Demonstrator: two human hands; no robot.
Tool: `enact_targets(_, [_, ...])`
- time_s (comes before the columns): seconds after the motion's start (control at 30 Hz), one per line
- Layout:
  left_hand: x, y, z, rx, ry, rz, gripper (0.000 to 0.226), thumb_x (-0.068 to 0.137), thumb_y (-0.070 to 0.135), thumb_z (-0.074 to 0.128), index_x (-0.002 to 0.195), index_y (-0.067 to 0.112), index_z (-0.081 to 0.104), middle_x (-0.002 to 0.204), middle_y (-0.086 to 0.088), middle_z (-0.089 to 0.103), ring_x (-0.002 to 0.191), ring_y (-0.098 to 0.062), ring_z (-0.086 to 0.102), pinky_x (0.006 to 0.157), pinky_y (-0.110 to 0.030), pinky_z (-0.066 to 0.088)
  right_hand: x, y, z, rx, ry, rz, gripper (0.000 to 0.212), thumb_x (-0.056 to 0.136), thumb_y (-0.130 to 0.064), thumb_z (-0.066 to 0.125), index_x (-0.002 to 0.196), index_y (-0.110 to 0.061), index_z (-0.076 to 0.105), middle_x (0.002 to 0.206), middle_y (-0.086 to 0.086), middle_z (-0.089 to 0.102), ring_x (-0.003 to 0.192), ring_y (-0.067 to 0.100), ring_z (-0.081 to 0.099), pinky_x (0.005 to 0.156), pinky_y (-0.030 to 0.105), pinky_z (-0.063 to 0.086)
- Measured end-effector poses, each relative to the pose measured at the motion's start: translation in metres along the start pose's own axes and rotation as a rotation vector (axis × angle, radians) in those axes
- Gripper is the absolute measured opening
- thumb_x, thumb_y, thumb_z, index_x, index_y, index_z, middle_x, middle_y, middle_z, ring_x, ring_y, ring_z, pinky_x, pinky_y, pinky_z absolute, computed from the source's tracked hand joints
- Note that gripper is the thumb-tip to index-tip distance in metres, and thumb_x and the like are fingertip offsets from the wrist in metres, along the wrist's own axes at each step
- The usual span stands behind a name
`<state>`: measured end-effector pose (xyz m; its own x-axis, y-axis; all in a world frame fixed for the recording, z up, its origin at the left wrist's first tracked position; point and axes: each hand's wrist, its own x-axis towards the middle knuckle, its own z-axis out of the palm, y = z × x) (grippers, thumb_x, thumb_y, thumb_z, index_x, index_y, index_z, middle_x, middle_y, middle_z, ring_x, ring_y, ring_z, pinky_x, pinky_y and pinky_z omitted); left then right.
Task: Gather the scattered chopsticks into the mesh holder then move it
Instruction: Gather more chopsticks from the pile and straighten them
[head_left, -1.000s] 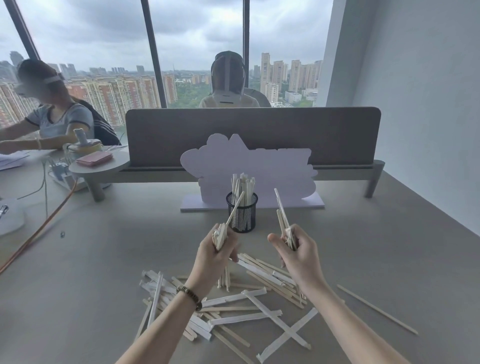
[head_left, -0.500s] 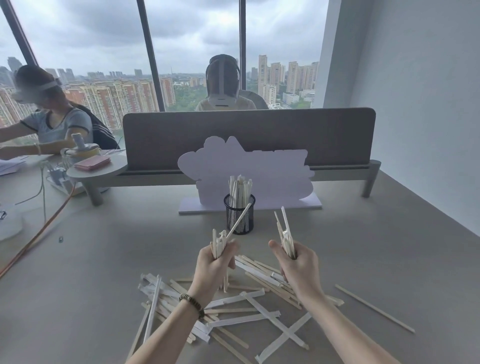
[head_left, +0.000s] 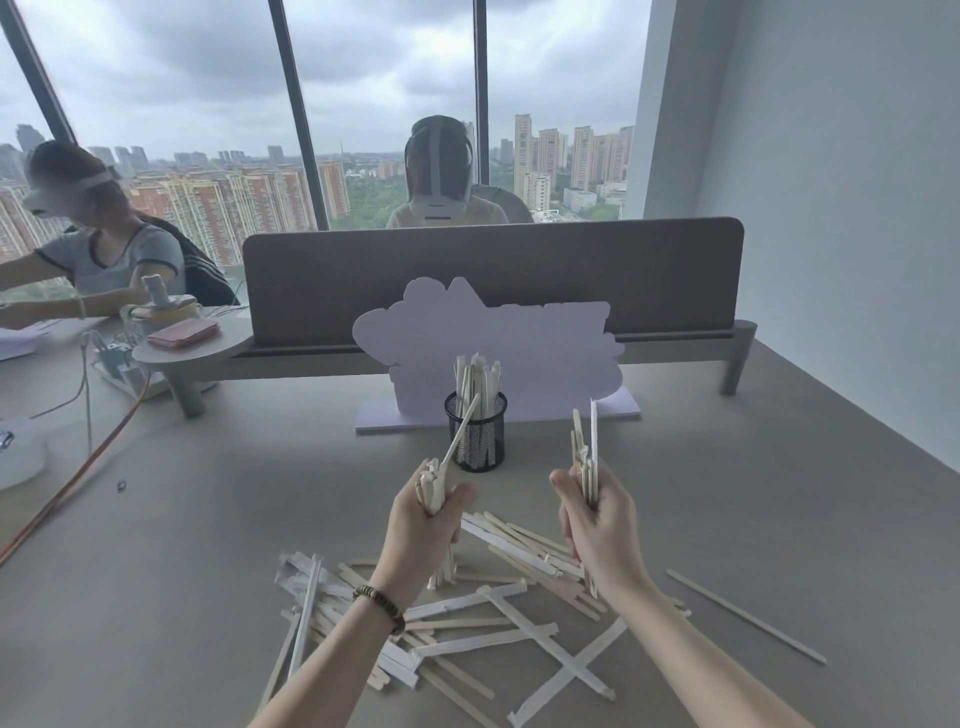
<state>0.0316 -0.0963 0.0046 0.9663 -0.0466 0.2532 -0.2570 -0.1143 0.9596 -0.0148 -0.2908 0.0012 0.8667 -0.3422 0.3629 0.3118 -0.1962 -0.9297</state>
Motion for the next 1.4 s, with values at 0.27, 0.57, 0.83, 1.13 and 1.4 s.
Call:
enact_targets(0.27, [-0.011, -0.003, 0.003, -0.07, -0.035, 0.091, 0.01, 0.083, 0.024, 0.071, 0.083, 0.02, 0.062, 0.069, -0.011, 0.056, 0.06, -0.017, 0.051, 0.056, -0.03, 0.051, 0.002, 0.007, -0.001, -0.001, -0.02, 0.033, 0.059, 0.074, -0.045, 0.082, 0.07, 0.0, 0.044, 0.052, 0.007, 0.047, 0.045, 0.019, 0.048, 0.051, 0.037, 0.044])
enact_targets(0.57, [-0.006, -0.008, -0.005, -0.105, -0.131, 0.08, 0.022, 0.087, 0.021, 0.072, 0.09, 0.022, 0.05, 0.077, -0.005, 0.043, 0.079, -0.023, 0.049, 0.072, -0.042, 0.04, 0.005, 0.007, -0.003, -0.026, -0.031, 0.037, 0.054, 0.078, -0.036, 0.084, 0.068, -0.002, 0.044, 0.056, 0.009, 0.043, 0.052, 0.021, 0.048, 0.054, 0.03, 0.045])
enact_targets(0.83, [0.0, 0.001, -0.015, 0.025, -0.154, 0.052, 0.021, 0.086, 0.015, 0.075, 0.078, 0.005, 0.058, 0.07, -0.009, 0.059, 0.067, -0.009, 0.06, 0.064, -0.029, 0.051, 0.008, 0.001, -0.003, 0.023, -0.006, 0.062, 0.034, 0.082, -0.027, 0.082, 0.082, -0.009, 0.053, 0.054, -0.005, 0.04, 0.047, 0.018, 0.036, 0.045, 0.027, 0.035])
enact_targets(1.13, [-0.001, 0.011, -0.026, 0.037, -0.127, 0.042, 0.042, 0.075, 0.044, 0.072, 0.051, 0.02, 0.048, 0.055, 0.001, 0.041, 0.054, -0.013, 0.038, 0.056, -0.032, 0.033, 0.007, 0.002, -0.008, 0.022, -0.029, 0.092, 0.021, 0.086, -0.03, 0.078, 0.08, -0.023, 0.059, 0.054, -0.005, 0.036, 0.049, 0.018, 0.031, 0.046, 0.027, 0.031])
enact_targets(1.4, [-0.008, 0.018, -0.017, -0.258, -0.01, 0.0, 0.049, 0.092, 0.028, 0.068, 0.082, -0.015, 0.048, 0.059, -0.012, 0.03, 0.049, -0.02, 0.028, 0.049, -0.021, 0.042, 0.005, -0.001, -0.009, 0.019, -0.036, 0.11, 0.017, 0.09, -0.024, 0.074, 0.08, -0.02, 0.061, 0.055, -0.002, 0.037, 0.049, 0.019, 0.031, 0.047, 0.031, 0.032])
